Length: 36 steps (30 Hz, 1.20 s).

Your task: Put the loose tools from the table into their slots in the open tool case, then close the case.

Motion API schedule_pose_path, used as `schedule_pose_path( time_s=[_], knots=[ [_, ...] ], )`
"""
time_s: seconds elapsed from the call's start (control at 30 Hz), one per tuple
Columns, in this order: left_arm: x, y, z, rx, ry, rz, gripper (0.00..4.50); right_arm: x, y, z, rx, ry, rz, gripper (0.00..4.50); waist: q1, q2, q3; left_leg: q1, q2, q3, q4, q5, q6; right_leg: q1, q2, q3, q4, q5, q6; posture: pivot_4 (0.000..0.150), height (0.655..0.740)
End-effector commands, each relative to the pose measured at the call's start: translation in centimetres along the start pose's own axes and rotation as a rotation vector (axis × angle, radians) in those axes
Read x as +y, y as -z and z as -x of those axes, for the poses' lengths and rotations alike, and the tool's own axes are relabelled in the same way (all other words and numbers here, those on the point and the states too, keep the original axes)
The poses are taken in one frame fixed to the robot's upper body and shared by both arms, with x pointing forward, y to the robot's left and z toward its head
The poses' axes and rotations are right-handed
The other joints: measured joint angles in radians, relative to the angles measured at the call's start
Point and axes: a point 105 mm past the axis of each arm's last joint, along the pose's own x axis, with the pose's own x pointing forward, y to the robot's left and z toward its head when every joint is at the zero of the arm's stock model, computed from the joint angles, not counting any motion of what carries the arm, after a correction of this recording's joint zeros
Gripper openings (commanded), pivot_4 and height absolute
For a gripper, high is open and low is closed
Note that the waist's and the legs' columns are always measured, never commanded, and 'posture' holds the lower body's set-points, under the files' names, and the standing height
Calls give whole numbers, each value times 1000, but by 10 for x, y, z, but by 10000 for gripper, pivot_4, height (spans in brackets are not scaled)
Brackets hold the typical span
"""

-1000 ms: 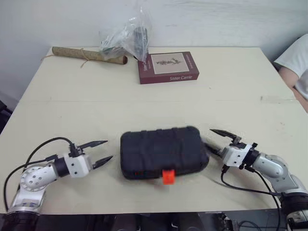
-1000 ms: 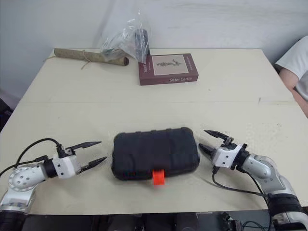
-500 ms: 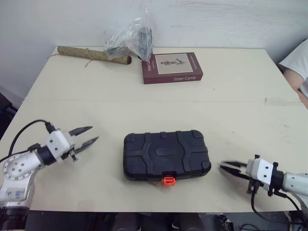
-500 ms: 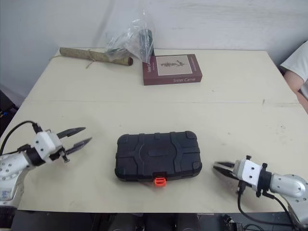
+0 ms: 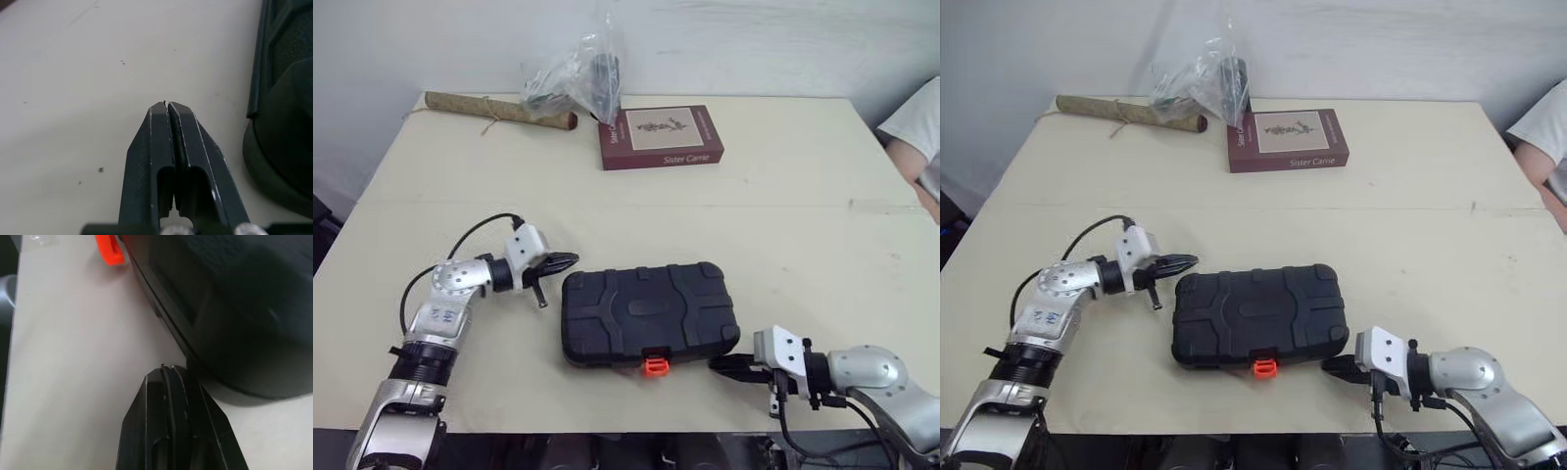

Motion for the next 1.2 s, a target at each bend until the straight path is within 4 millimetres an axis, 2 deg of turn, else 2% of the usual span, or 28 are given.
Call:
schedule_pose_path(
  time_s=[0.03,0.17,0.43,0.57,0.67,0.77,0.8,0.87,0.93,1.07,1.2],
  knots=[
    [-7,1,3,0,53,4,394,-26,5,-3,31,134,25,0,-4,0,0,0,1,0,0,0,0,0,-1,0,0,0,0,1500,7400],
    [-16,1,12,-16,60,30,394,-56,-1,-15,6,220,58,0,-21,0,0,0,3,0,0,0,-1,0,-2,2,0,1,-1,1500,7400],
    [-39,-6,40,-103,-78,125,394,-130,-13,-40,-54,451,47,0,-17,1,1,-1,4,0,0,1,-2,-1,-2,10,1,1,-2,1500,7400],
    [-36,-17,47,-206,-193,181,394,-148,-15,-43,-76,523,41,0,-13,1,1,-1,3,0,1,1,-2,-1,-3,10,1,1,-2,1500,7400],
    [-25,-37,57,-325,-262,165,394,-144,-18,-33,-110,521,29,0,-10,1,1,-1,3,-1,1,1,-2,-1,-4,10,1,1,-2,1500,7400],
    [-16,-63,65,-423,-251,132,394,-126,-27,-19,-167,466,30,0,-3,3,2,-3,3,-2,0,1,-2,-1,-3,8,2,1,-2,1500,7400],
    [-16,-77,62,-460,-214,122,394,-119,-32,-13,-200,447,21,0,-3,3,2,-4,3,-3,0,1,-2,-1,-3,7,1,1,-2,1500,7400],
    [-23,-100,45,-478,-89,78,394,-106,-43,-2,-241,415,3,0,8,4,2,-5,3,-3,0,1,-1,-1,-2,7,1,1,-2,1500,7400],
    [-34,-107,25,-437,37,30,394,-95,-50,3,-253,382,-11,0,10,4,2,-5,2,-3,0,1,-1,-1,-1,7,1,2,-1,1500,7400],
    [-56,-101,-25,-286,257,-29,394,-71,-63,1,-227,297,-33,0,11,5,2,-4,-1,-2,-1,1,0,-1,1,8,0,2,0,1500,7400],
    [-62,-87,-54,-175,315,-68,394,-68,-72,-3,-214,313,-23,0,9,4,2,-4,0,0,-1,1,0,-2,3,9,0,2,0,1500,7400]
  ],
)
